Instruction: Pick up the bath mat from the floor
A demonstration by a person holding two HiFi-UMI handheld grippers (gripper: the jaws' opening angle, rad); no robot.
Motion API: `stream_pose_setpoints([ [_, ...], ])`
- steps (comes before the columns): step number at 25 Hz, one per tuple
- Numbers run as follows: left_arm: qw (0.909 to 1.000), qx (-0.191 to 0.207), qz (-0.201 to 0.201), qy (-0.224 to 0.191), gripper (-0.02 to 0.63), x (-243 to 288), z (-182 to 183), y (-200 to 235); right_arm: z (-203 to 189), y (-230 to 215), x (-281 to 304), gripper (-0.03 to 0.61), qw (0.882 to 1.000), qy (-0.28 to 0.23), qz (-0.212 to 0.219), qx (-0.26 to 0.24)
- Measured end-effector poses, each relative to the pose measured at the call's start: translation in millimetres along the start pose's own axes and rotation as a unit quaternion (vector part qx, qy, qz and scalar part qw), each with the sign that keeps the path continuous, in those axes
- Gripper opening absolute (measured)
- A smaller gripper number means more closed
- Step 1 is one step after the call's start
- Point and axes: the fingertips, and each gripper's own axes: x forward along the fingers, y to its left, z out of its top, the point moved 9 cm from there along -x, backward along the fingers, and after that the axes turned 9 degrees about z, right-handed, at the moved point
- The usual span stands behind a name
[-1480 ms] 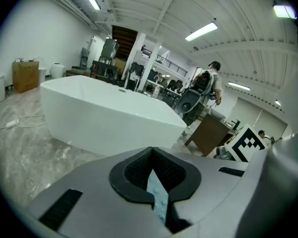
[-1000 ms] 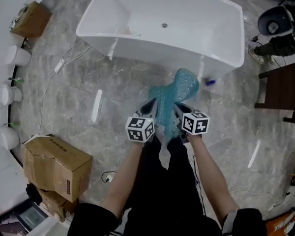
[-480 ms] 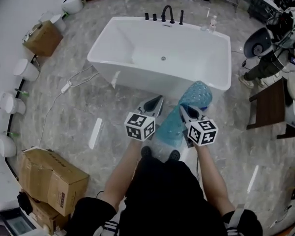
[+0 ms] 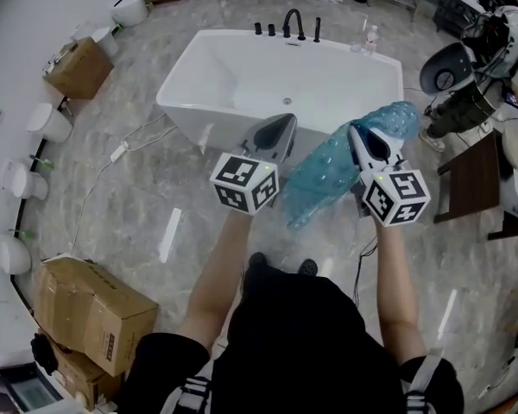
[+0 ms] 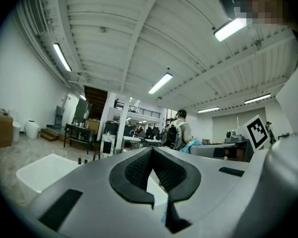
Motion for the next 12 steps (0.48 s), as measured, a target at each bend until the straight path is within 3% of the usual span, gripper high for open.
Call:
stream_pose_setpoints([
  [5,0.9994,0.031,0.003,-0.013,0.005,0.4,27.1,-7.3,31.5,-6.3,-8.0,0.040,0.999,-0.014,-0.006,-0.041],
  [12,0.9985,0.051,0.009,-0.019,0.005,-4.0,42.9,-16.1,49.1,-0.5,-15.4,0.038,0.998,-0.029,-0.013,-0.059],
])
